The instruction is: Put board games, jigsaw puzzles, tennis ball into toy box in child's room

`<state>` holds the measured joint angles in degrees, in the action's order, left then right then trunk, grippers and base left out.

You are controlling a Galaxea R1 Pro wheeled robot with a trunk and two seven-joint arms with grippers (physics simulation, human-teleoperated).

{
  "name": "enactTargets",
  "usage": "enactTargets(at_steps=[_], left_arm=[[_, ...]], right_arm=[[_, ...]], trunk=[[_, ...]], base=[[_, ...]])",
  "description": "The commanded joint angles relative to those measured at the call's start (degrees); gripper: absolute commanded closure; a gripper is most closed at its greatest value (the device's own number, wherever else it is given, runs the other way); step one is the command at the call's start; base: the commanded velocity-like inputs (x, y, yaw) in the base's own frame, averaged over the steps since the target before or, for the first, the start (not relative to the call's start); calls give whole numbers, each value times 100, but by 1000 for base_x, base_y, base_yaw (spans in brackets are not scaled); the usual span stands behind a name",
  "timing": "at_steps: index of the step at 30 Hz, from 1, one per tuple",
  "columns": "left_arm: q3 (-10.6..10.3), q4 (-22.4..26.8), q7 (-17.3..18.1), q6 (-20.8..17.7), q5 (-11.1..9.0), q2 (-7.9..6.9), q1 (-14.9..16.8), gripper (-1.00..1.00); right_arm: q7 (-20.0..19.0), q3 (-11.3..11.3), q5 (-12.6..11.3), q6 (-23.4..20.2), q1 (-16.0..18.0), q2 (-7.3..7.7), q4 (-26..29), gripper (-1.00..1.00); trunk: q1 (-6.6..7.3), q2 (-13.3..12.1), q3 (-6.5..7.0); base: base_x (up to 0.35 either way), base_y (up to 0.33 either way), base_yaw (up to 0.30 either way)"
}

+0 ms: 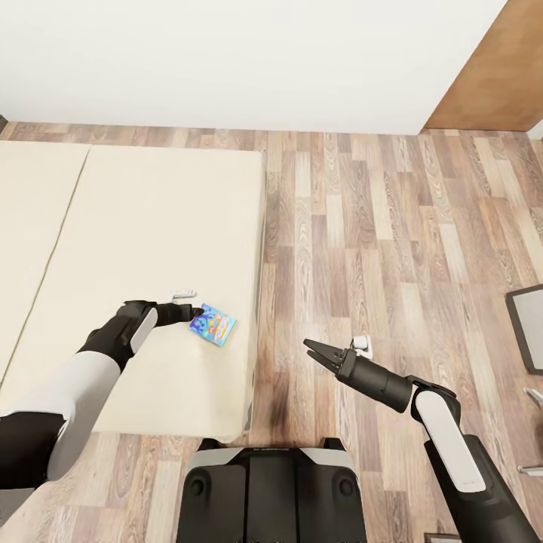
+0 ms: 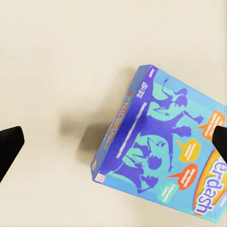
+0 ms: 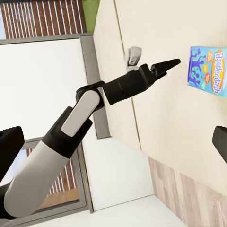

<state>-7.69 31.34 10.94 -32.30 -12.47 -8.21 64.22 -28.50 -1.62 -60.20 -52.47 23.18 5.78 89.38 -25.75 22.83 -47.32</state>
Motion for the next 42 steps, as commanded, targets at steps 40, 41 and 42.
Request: enactTargets(at_steps=[40, 41, 42], left_arm=[[-54, 3, 14, 416, -49, 262, 3, -100], [-55, 3, 19, 416, -50, 270, 3, -100], [-55, 4, 25, 417, -50, 275, 3, -100]], right_arm=[[-24, 0, 12, -2, 3, 11, 1, -100], [-24, 1, 12, -4, 3, 11, 1, -100], [-24, 2, 13, -5, 3, 11, 1, -100]], trunk=[[-3, 9, -347], [-3, 9, -349], [-3, 9, -350]], base=[[0, 0, 0], [0, 0, 0], [0, 0, 0]])
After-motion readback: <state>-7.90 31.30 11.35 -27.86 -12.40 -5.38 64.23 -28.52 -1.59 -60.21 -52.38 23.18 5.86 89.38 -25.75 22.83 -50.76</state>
